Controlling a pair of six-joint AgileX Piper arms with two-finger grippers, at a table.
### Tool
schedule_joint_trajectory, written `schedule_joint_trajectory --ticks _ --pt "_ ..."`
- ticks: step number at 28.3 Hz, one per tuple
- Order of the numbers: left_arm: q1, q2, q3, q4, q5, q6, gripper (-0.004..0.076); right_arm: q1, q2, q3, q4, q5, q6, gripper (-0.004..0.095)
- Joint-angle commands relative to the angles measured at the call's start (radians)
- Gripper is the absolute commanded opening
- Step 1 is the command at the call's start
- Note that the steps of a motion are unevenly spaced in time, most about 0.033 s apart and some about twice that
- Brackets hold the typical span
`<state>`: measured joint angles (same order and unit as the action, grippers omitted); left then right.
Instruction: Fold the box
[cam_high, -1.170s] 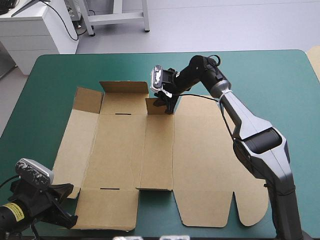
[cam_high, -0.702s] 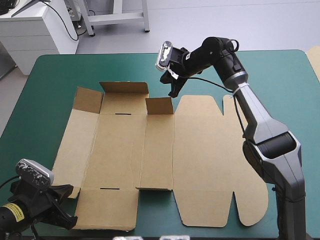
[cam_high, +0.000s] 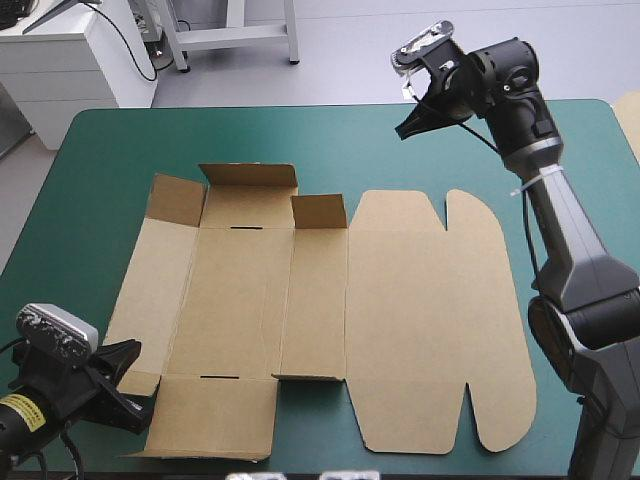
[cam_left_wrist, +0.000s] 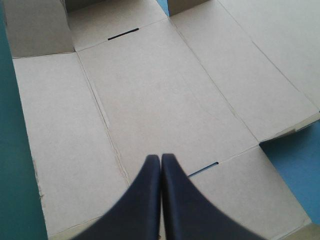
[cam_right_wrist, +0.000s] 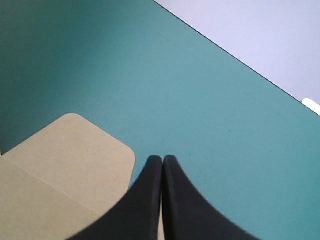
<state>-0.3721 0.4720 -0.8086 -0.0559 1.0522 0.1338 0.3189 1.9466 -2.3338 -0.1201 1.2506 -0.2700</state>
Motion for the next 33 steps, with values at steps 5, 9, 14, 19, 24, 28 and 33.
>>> schedule_joint_trajectory --ticks 5,9,14,19,24,28,33 --pt "-0.004 0.011 -0.032 0.064 -0.077 -0.002 -0.0008 -0.141 -0.267 0.280 0.035 -0.005 0.021 -0.0019" --pt "-0.004 0.011 -0.032 0.064 -0.081 -0.013 -0.0008 -0.184 -0.386 0.463 0.035 -0.012 0.021 -0.0019" --pt "-0.004 0.011 -0.023 0.064 -0.089 -0.013 -0.0008 -0.189 -0.566 0.707 0.048 -0.083 0.028 -0.0019" --pt "-0.004 0.026 -0.023 0.090 -0.094 -0.016 -0.0008 -0.189 -0.716 0.898 0.098 -0.127 0.028 -0.0019" --pt "-0.004 0.056 -0.023 0.088 -0.111 -0.044 -0.0008 -0.189 -0.852 1.038 0.130 -0.133 0.028 -0.0019" --pt "-0.004 0.101 -0.023 0.095 -0.144 -0.063 -0.0008 -0.189 -0.947 1.125 0.132 -0.135 0.028 -0.0019" --pt "-0.004 0.201 -0.023 0.097 -0.195 -0.063 -0.0006 -0.189 -1.061 1.214 0.135 -0.144 0.034 -0.0020"
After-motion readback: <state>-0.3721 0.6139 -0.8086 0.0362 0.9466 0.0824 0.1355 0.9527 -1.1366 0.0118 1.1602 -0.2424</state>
